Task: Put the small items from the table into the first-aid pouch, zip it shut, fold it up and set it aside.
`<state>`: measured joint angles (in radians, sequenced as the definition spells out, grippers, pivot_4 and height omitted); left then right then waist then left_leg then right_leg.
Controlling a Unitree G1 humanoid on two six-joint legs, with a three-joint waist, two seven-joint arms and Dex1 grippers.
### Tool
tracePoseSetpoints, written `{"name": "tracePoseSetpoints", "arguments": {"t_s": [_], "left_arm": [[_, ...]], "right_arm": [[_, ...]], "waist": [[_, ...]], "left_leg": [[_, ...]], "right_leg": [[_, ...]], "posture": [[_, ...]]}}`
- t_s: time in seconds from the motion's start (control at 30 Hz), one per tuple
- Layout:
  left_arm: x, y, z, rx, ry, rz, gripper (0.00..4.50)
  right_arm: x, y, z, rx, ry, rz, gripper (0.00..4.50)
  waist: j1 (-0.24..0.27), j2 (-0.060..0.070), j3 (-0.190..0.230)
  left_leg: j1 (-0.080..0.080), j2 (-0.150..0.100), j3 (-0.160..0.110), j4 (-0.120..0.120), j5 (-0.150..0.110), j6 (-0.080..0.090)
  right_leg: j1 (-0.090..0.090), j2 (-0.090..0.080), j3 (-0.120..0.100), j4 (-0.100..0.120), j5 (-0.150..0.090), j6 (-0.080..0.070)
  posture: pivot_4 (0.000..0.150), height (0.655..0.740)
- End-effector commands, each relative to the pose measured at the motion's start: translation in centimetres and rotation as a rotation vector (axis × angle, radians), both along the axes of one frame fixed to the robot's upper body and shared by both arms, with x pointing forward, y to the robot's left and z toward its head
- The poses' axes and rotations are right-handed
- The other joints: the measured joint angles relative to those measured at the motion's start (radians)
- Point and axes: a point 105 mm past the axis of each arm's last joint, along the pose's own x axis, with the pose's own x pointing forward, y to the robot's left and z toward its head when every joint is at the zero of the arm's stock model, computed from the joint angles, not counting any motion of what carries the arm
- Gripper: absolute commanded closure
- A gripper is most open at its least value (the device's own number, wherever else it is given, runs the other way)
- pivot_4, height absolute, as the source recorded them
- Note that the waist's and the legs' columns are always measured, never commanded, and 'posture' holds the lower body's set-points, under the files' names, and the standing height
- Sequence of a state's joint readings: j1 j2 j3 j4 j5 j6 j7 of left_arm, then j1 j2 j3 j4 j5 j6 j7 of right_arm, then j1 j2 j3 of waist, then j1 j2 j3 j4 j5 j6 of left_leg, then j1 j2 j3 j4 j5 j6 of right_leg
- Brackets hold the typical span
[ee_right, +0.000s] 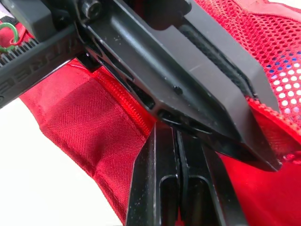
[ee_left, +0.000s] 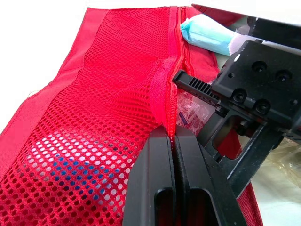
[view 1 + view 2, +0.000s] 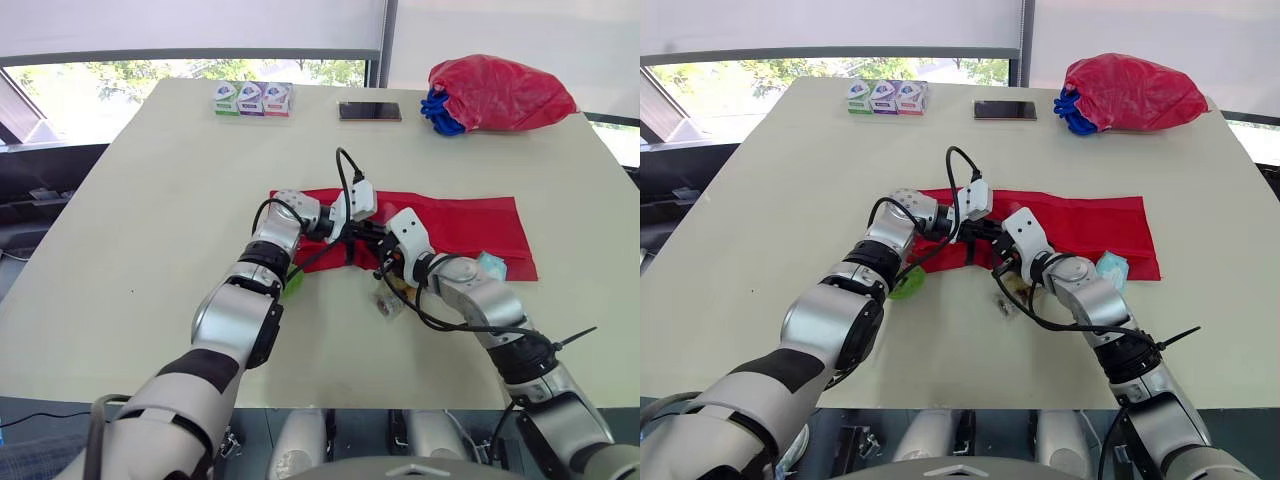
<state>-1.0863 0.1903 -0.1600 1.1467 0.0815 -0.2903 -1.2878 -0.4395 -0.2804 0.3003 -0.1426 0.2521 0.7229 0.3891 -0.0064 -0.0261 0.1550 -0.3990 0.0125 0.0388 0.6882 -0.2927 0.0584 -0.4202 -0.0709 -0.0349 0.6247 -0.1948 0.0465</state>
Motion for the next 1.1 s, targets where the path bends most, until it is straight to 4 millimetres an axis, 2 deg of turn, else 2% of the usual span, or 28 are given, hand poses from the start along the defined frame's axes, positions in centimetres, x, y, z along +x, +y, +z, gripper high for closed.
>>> {"name": "tracePoseSetpoints", "arguments": {"t_s": [0.03,0.17,0.27,0.43,0.6,0.7,0.77,0.8,0.83,0.93,0.97,1.0,1.03,1.1], "left_arm": [[0.3,-0.4,0.2,0.023,-0.091,0.013,4.50],[0.6,-0.5,0.0,0.028,-0.193,0.056,4.50],[0.7,-0.6,0.0,0.036,-0.269,0.072,4.50],[1.2,-0.9,0.9,-0.027,-0.382,0.168,4.50],[1.3,-0.8,0.6,-0.063,-0.374,0.233,4.50],[1.1,-1.0,0.3,-0.057,-0.385,0.233,4.50],[1.1,-1.1,0.3,-0.054,-0.398,0.233,4.50],[1.0,-1.1,0.3,-0.048,-0.408,0.228,4.50],[1.0,-1.1,0.3,-0.043,-0.414,0.223,4.50],[1.0,-1.0,0.1,-0.046,-0.392,0.231,4.50],[1.0,-1.0,0.0,-0.039,-0.392,0.230,4.50],[1.0,-0.9,-0.1,-0.034,-0.393,0.230,4.50],[1.1,-0.9,-0.1,-0.038,-0.383,0.235,4.50],[1.1,-1.1,-0.1,-0.051,-0.356,0.234,4.50]], "right_arm": [[-1.5,-0.2,3.7,0.078,-0.072,0.033,4.47],[-5.0,-1.6,4.4,0.113,-0.039,0.069,4.47],[-6.2,-2.9,4.8,0.120,-0.049,0.056,4.47],[-8.7,-8.0,6.7,0.134,-0.144,-0.029,4.47],[-11.0,-13.1,8.6,0.086,-0.277,-0.128,4.47],[-13.4,-14.7,9.7,0.082,-0.347,-0.100,4.47],[-14.8,-15.6,9.7,0.054,-0.331,-0.094,4.47],[-15.5,-16.0,9.5,0.042,-0.312,-0.087,3.99],[-16.4,-16.5,9.3,0.042,-0.288,-0.076,3.71],[-19.0,-18.4,9.7,0.049,-0.250,-0.071,2.14],[-19.6,-19.1,10.0,0.033,-0.248,-0.079,1.75],[-20.1,-19.6,10.2,0.015,-0.249,-0.084,1.39],[-20.5,-20.1,10.4,-0.005,-0.245,-0.085,0.82],[-21.1,-20.8,10.8,-0.048,-0.239,-0.086,0.14]], "waist": [[-0.002,0.000,0.000],[0.006,0.000,0.000],[0.007,0.000,0.000],[0.022,0.000,0.000],[0.023,0.000,0.000],[0.022,0.000,0.000],[0.022,0.000,0.000],[0.022,0.000,0.000],[0.022,0.000,0.000],[0.022,0.001,0.000],[0.022,0.000,0.000],[0.022,0.000,0.000],[0.022,0.000,0.000],[0.022,0.001,0.000]], "left_leg": [[0.000,0.000,0.000,0.000,0.000,0.000],[0.000,0.000,0.000,0.000,0.000,0.000],[0.002,0.002,-0.002,0.000,0.000,0.000],[0.003,0.002,-0.002,0.002,0.000,0.000],[0.003,0.002,-0.002,0.002,0.000,0.000],[0.004,0.002,-0.002,0.002,0.000,0.000],[0.004,0.002,-0.002,0.002,0.000,0.000],[0.004,0.003,-0.002,0.002,0.000,0.000],[0.004,0.003,-0.002,0.002,0.000,0.000],[0.005,0.003,-0.002,0.002,0.000,0.000],[0.006,0.003,-0.001,0.002,0.000,0.000],[0.006,0.003,-0.001,0.002,0.000,0.000],[0.006,0.004,-0.001,0.002,0.000,0.000],[0.006,0.004,-0.001,0.002,0.000,0.000]], "right_leg": [[0.000,0.000,0.000,0.000,0.000,0.000],[0.000,0.000,0.000,0.000,0.000,0.000],[0.003,0.000,-0.001,-0.001,0.000,0.000],[0.004,0.000,-0.001,0.000,0.000,0.000],[0.005,0.000,-0.001,-0.001,0.000,0.000],[0.005,0.000,-0.001,-0.001,0.000,0.001],[0.006,0.001,-0.001,-0.001,0.000,0.001],[0.006,0.001,-0.001,-0.001,0.000,0.001],[0.006,0.001,-0.001,-0.001,0.000,0.001],[0.007,0.000,-0.001,-0.001,-0.001,0.001],[0.008,0.000,0.000,-0.002,-0.001,0.002],[0.008,0.000,-0.001,-0.003,-0.001,0.002],[0.008,0.000,0.000,-0.003,-0.001,0.002],[0.008,0.000,0.000,-0.003,-0.002,0.002]], "posture": [[0.150,0.7400],[0.150,0.7400],[0.150,0.7400],[0.150,0.7400],[0.150,0.7400],[0.150,0.7400],[0.150,0.7400],[0.150,0.7400],[0.150,0.7400],[0.150,0.7400],[0.150,0.7400],[0.150,0.7400],[0.150,0.7400],[0.150,0.7400]]}}
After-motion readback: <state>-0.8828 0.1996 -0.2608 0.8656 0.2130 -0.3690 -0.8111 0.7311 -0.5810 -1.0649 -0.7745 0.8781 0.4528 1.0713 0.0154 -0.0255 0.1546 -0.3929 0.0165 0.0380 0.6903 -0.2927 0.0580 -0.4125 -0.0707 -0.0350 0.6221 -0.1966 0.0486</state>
